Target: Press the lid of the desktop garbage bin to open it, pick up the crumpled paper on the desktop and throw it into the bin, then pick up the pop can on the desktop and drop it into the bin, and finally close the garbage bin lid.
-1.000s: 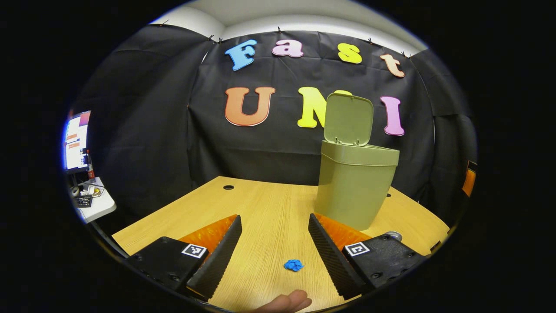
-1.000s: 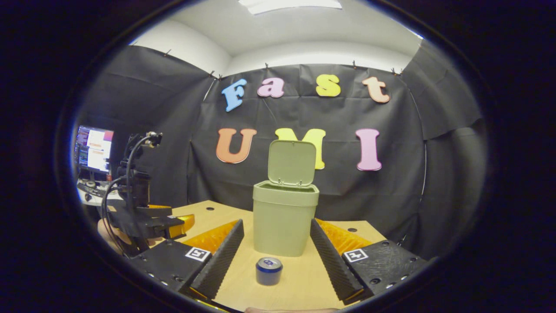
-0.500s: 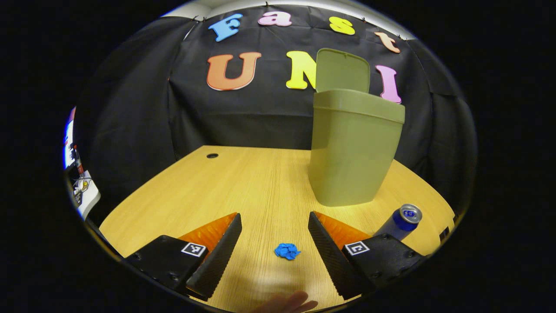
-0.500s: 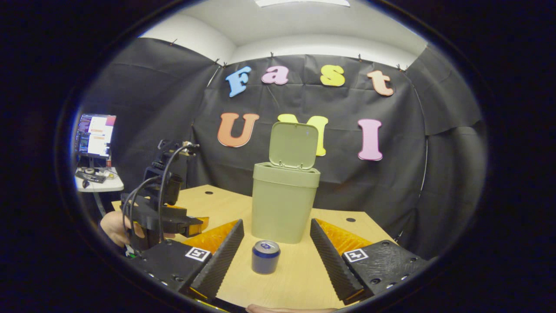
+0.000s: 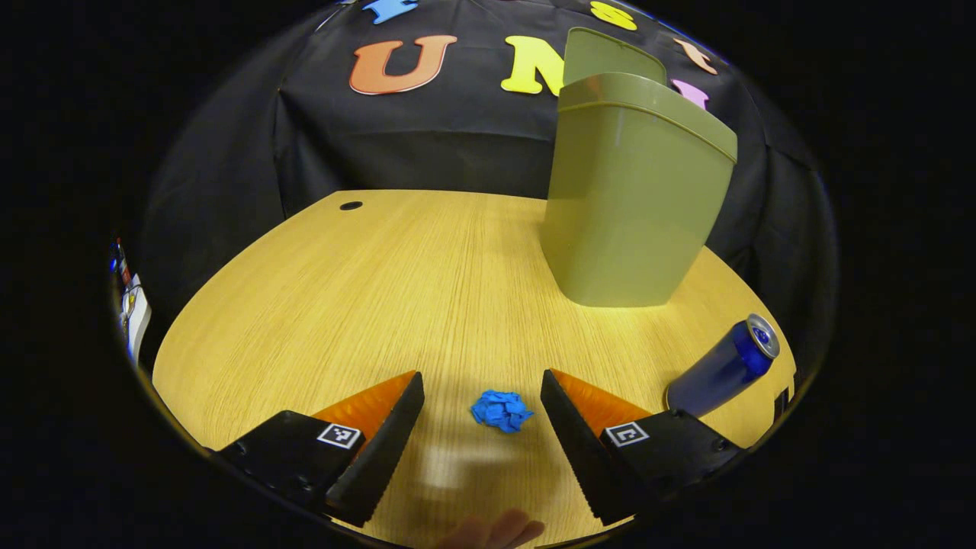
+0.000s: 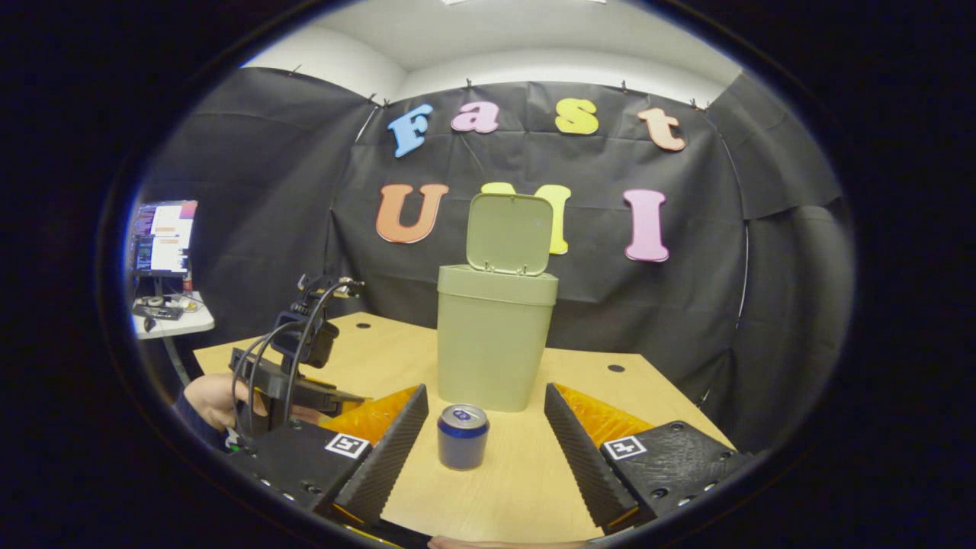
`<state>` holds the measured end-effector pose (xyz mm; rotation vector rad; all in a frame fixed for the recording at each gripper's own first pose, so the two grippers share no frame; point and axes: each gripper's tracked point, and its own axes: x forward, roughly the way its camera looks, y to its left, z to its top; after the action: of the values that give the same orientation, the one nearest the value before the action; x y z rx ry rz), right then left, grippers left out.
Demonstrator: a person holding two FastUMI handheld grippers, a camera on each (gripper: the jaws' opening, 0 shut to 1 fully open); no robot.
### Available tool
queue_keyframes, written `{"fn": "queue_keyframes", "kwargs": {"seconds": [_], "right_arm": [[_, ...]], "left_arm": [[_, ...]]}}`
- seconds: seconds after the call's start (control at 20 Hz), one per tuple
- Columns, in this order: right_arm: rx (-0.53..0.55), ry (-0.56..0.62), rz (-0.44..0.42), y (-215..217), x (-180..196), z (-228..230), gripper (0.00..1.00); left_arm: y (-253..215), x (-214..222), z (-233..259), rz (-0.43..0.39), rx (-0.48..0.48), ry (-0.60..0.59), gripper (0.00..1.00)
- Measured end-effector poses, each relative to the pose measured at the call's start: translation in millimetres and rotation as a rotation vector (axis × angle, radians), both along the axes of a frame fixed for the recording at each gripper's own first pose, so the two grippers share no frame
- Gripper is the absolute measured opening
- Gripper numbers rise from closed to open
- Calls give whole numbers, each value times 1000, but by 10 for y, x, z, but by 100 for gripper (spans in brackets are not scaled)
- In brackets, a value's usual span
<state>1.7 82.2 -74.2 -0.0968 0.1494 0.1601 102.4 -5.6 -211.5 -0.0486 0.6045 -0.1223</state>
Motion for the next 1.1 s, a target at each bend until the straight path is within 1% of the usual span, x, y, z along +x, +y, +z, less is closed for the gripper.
{"fn": "queue_keyframes", "kwargs": {"seconds": [0.05,0.1,0.25,0.35,0.4,0.5,0.55,0.7,0.75,0.85,0.9,1.05,1.1], "right_arm": [[2,5,0,0,0,-20,95],[3,9,-1,-5,4,-45,98],[8,14,-6,-33,15,-67,95],[15,19,-5,-36,14,-91,95],[16,22,-8,-48,23,-104,95],[18,23,-12,-75,27,-113,95],[19,24,-14,-81,34,-115,95],[21,34,-19,-93,46,-160,95],[21,37,-19,-96,49,-171,95],[19,44,-21,-98,62,-198,95],[17,47,-21,-103,68,-229,98],[15,59,-22,-96,70,-270,95],[16,60,-22,-90,67,-274,93]], "left_arm": [[3,6,-32,-6,18,6,100],[-23,10,-55,-16,32,9,100],[-65,-5,-108,-42,39,29,99],[-113,-8,-198,-52,24,63,94],[-118,-25,-208,-42,43,54,96],[-107,-15,-232,-37,54,49,79],[-94,4,-245,-32,58,47,78],[-68,27,-242,-35,62,41,67],[-36,55,-241,-27,66,35,66],[-21,92,-234,-21,47,26,54],[-36,113,-234,-24,38,22,51],[-2,89,-218,-23,8,23,45],[15,86,-171,-12,-8,18,44]]}}
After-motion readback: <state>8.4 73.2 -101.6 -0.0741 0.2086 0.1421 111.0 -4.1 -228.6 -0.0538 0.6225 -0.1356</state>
